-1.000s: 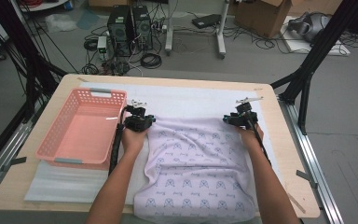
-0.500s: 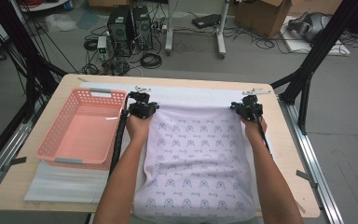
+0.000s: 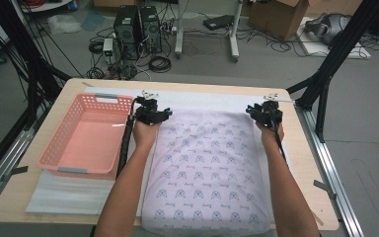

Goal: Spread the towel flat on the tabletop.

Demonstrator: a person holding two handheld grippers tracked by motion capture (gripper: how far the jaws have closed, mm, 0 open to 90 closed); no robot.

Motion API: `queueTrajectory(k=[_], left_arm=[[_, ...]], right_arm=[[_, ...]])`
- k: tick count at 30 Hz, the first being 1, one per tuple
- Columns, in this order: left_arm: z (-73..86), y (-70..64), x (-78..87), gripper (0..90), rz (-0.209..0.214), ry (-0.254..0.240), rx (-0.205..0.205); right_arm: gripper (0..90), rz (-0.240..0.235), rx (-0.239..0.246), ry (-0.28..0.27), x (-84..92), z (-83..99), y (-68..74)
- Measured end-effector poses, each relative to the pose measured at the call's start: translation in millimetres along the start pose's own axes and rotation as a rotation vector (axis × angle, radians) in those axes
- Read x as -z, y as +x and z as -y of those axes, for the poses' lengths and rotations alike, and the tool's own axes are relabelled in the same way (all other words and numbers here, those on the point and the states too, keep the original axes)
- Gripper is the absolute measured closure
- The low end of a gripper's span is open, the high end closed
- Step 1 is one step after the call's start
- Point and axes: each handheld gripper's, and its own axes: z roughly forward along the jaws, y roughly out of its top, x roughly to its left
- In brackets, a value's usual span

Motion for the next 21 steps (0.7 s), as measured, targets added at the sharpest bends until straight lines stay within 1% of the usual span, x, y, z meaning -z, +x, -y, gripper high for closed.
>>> queueTrajectory(k=[3, 4, 5, 6, 7, 8, 9, 10, 11, 12, 13, 14, 15, 16, 17, 18, 19, 20, 21], left_arm=[[9.2, -1.0, 2.4, 46.5, 0.005, 0.02, 0.004], [11.0, -1.1, 1.9, 46.7, 0.011, 0.047, 0.009], [12.7, -1.5, 1.0, 46.6, 0.023, 0.076, 0.005], [14.3, -2.9, -0.5, 46.9, 0.023, 0.102, -0.007], [15.2, -4.4, -1.6, 47.0, 0.02, 0.117, -0.022], [16.9, -7.1, -3.8, 47.4, 0.025, 0.135, -0.039], [18.2, -9.4, -6.1, 49.2, 0.022, 0.152, -0.045], [19.7, -11.0, -8.3, 50.9, 0.013, 0.173, -0.061], [21.5, -12.8, -10.6, 53.5, -0.003, 0.192, -0.074], [22.1, -16.2, -10.5, 58.3, -0.047, 0.185, -0.098], [21.7, -17.1, -10.2, 72.0, -0.054, 0.184, -0.115], [20.7, -17.6, -10.0, 85.9, -0.068, 0.185, -0.113], [19.7, -17.8, -10.1, 87.7, -0.099, 0.185, -0.113], [19.8, -15.9, -10.3, 88.1, -0.134, 0.172, -0.108], [19.6, -11.5, -9.9, 88.2, -0.155, 0.166, -0.078], [19.9, -6.5, -10.0, 88.2, -0.159, 0.155, -0.041], [20.6, -2.0, -10.7, 88.0, -0.133, 0.155, -0.01], [21.0, -1.5, -10.9, 86.9, -0.124, 0.152, -0.011], [20.9, -2.1, -10.6, 83.7, -0.123, 0.149, -0.018]], right_arm=[[59.4, -0.01, 0.006, 0.024, 7.9, -0.6, -0.8], [59.4, -0.015, 0.007, 0.031, 10.8, -0.4, -1.5], [59.5, -0.014, 0.013, 0.038, 13.9, 0.1, -2.0], [59.5, -0.01, 0.022, 0.039, 16.9, 1.0, -3.1], [59.5, -0.014, 0.019, 0.045, 19.8, 2.0, -4.4], [59.5, -0.014, 0.017, 0.048, 21.9, 2.9, -5.1], [59.4, -0.009, 0.016, 0.047, 25.2, 4.7, -6.5], [59.4, -0.008, 0.016, 0.048, 27.9, 6.1, -8.0], [59.1, -0.01, 0.009, 0.051, 30.3, 7.3, -9.0], [58.8, -0.009, 0.01, 0.05, 32.5, 8.8, -10.0], [58.6, -0.013, 0.006, 0.051, 34.5, 10.2, -10.5], [58.5, -0.017, 0.009, 0.052, 36.3, 11.9, -11.3], [58.5, -0.023, 0.005, 0.056, 37.6, 13.5, -11.3], [58.6, -0.028, 0.009, 0.062, 38.7, 15.1, -11.7], [58.6, -0.035, 0.004, 0.067, 39.4, 17.0, -12.1], [58.6, -0.045, -0.007, 0.073, 40.2, 18.8, -12.5], [58.6, -0.053, -0.012, 0.082, 40.8, 20.8, -12.9], [58.5, -0.062, -0.019, 0.098, 40.8, 23.9, -12.5], [57.7, -0.078, -0.022, 0.109, 40.0, 26.0, -12.3]])
